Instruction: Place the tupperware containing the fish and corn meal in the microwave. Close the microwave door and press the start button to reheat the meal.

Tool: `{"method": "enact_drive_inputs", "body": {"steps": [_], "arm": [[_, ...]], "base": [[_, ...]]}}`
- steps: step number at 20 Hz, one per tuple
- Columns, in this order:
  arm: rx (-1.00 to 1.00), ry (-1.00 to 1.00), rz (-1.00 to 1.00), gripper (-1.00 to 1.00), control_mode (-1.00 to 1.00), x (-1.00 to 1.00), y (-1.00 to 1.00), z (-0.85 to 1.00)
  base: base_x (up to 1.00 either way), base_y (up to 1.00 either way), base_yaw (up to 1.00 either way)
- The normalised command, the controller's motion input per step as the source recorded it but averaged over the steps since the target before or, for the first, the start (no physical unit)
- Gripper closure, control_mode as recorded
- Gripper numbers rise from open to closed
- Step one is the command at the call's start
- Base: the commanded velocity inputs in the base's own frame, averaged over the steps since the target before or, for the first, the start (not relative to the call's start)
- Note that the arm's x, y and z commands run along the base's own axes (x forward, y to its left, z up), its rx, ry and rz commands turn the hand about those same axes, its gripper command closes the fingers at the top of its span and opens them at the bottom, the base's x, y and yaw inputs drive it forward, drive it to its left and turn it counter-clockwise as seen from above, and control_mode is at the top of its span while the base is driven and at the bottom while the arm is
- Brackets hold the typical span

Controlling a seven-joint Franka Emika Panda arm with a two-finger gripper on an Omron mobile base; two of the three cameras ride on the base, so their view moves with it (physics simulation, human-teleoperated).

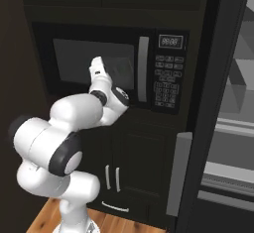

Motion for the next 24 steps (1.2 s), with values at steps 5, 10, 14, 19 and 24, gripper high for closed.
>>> {"method": "enact_drive_inputs", "body": {"steps": [5,10,14,19,24], "arm": [[-0.01,0.30,0.00,-1.00,-1.00,-0.31,0.00,0.72],[-0.01,0.40,-0.01,-1.00,-1.00,-0.53,0.00,0.33],[0.00,0.31,-0.04,-1.00,-1.00,-0.57,-0.02,0.25],[0.03,0.21,-0.07,-1.00,-1.00,-0.54,-0.22,0.51],[0.08,0.22,-0.03,-1.00,-1.00,-0.38,-0.27,0.66]], "base": [[0.00,0.00,0.00],[0.00,0.00,0.00],[0.00,0.00,0.00],[0.00,0.00,0.00],[0.00,0.00,0.00]]}}
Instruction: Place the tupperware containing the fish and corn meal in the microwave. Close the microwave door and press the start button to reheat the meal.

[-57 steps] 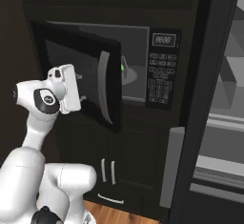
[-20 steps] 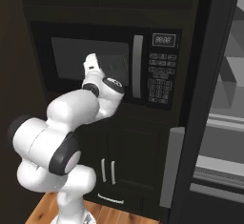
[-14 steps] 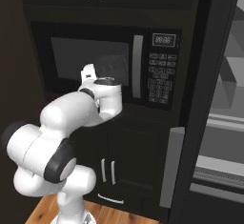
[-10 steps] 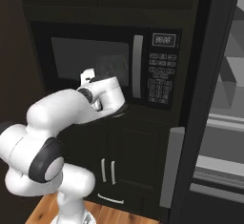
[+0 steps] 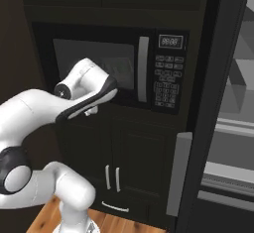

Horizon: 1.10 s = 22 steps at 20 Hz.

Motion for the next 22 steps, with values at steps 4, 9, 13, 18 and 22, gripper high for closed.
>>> {"method": "enact_drive_inputs", "body": {"steps": [4,9,13,18,22], "arm": [[0.25,0.06,0.01,-1.00,-1.00,-0.39,-0.48,0.07],[0.41,0.00,0.12,-1.00,-1.00,-0.49,-0.65,0.06],[0.44,0.01,0.11,-1.00,-1.00,-0.63,-0.75,0.26],[0.27,0.10,0.00,-1.00,-1.00,-0.67,-0.62,0.52],[0.15,0.24,0.00,-1.00,-1.00,-0.39,-0.36,0.73]], "base": [[0.00,0.00,0.00],[0.00,0.00,0.00],[0.00,0.00,0.00],[0.00,0.00,0.00],[0.00,0.00,0.00]]}}
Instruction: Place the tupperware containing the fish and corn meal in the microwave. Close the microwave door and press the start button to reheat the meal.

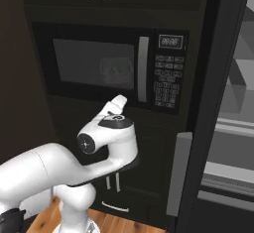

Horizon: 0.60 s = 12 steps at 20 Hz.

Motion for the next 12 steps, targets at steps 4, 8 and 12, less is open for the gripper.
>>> {"method": "enact_drive_inputs", "body": {"steps": [4,8,12], "arm": [[0.12,0.37,0.00,-1.00,-1.00,-0.05,-0.07,0.94],[0.06,0.48,0.00,-1.00,-1.00,0.00,0.00,1.00],[0.07,0.53,0.00,-1.00,-1.00,0.00,0.00,0.96]], "base": [[0.00,0.00,0.00],[0.00,0.00,0.00],[0.00,0.00,0.00]]}}
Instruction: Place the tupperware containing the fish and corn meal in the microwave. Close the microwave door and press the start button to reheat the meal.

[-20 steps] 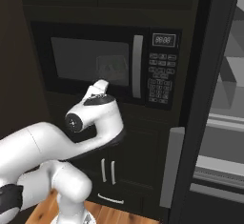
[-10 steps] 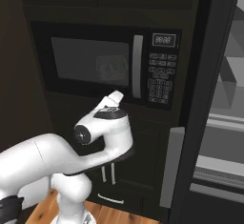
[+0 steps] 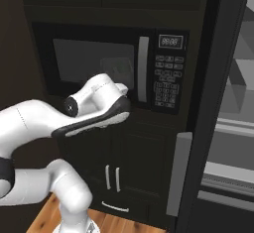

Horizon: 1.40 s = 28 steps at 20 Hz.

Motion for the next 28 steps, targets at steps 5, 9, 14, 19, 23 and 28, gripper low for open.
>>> {"method": "enact_drive_inputs", "body": {"steps": [5,9,14,19,23,28], "arm": [[0.21,0.39,0.00,-1.00,-1.00,0.00,0.00,0.70],[0.45,0.07,-0.06,-1.00,-1.00,0.00,0.00,0.51],[0.64,-0.21,-0.15,-1.00,-1.00,0.00,0.00,0.68],[0.74,-0.40,-0.20,-1.00,-1.00,-0.12,0.00,0.75],[0.85,-0.38,-0.19,-1.00,-1.00,-0.38,0.00,0.65],[0.90,-0.27,-0.15,-1.00,-1.00,-0.26,0.18,0.60]], "base": [[0.00,0.00,0.00],[0.00,0.00,0.00],[0.00,0.00,0.00],[0.00,0.00,0.00],[0.00,0.00,0.00],[0.00,0.00,0.00]]}}
